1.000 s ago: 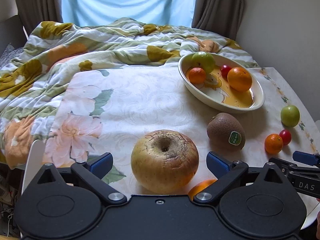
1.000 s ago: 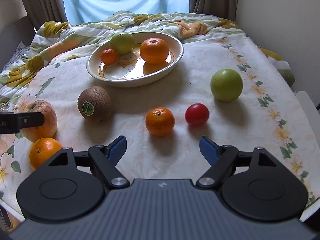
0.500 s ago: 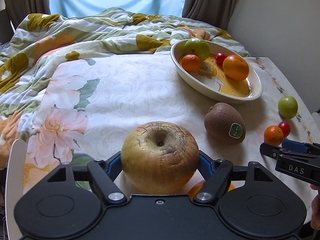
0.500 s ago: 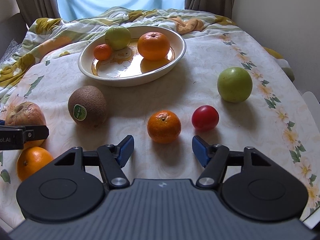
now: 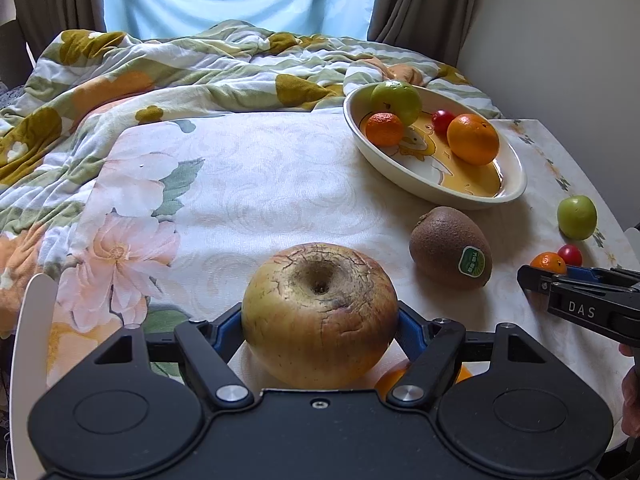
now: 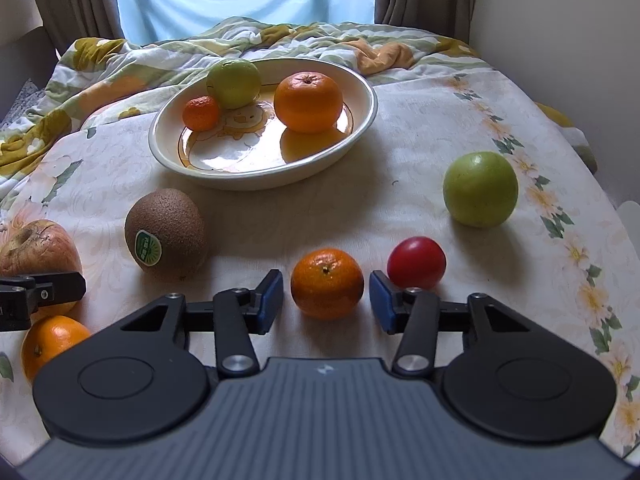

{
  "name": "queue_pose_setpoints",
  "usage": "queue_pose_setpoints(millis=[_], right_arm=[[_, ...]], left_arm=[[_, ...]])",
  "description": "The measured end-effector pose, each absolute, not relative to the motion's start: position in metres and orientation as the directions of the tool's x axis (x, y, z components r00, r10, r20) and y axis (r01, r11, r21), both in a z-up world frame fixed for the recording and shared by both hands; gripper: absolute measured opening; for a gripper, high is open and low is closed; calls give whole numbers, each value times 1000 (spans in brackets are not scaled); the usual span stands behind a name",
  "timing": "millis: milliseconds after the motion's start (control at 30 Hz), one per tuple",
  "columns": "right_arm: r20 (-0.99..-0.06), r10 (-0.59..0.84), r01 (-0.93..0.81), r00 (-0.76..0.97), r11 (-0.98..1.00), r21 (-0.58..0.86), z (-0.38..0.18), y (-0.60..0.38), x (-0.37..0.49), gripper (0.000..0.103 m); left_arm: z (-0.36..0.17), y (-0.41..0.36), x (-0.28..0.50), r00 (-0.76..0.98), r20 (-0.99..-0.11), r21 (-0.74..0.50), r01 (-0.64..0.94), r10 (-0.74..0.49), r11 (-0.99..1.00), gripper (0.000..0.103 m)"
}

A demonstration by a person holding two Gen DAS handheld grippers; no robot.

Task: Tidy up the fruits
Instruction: 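Grasp the large cracked apple with the left tool while the right tool grasps a mandarin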

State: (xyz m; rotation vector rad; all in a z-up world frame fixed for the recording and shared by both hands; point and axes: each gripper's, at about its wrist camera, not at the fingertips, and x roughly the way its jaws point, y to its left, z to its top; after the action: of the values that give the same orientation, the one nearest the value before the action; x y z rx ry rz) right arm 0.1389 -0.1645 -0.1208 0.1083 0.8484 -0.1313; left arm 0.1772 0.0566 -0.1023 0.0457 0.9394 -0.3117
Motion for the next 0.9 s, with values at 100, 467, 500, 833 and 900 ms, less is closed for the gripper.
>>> queue_pose_setpoints(millis=[100, 467, 500, 833, 900], right_arm=[[-752, -76, 138, 655, 990, 21, -120, -163, 141, 53], [-744, -28, 79, 668, 996, 33, -103, -166, 133, 53], [-742, -22, 73, 670, 997, 36, -101, -167, 132, 53], [-727, 29, 17, 686, 998, 55, -71, -190, 112, 53], [-725, 39, 8, 687, 998, 62, -65, -198, 108, 53]], left_arm=[[-101, 58, 174, 562, -794, -88, 272, -232, 958, 79], [-76, 62, 157, 619, -763, -82, 194, -187, 978, 79], [-72, 61, 154, 625, -760, -81, 185, -181, 979, 79], [-45, 36, 117, 661, -738, -77, 119, -137, 990, 79], [-38, 28, 108, 666, -735, -76, 106, -128, 991, 79]])
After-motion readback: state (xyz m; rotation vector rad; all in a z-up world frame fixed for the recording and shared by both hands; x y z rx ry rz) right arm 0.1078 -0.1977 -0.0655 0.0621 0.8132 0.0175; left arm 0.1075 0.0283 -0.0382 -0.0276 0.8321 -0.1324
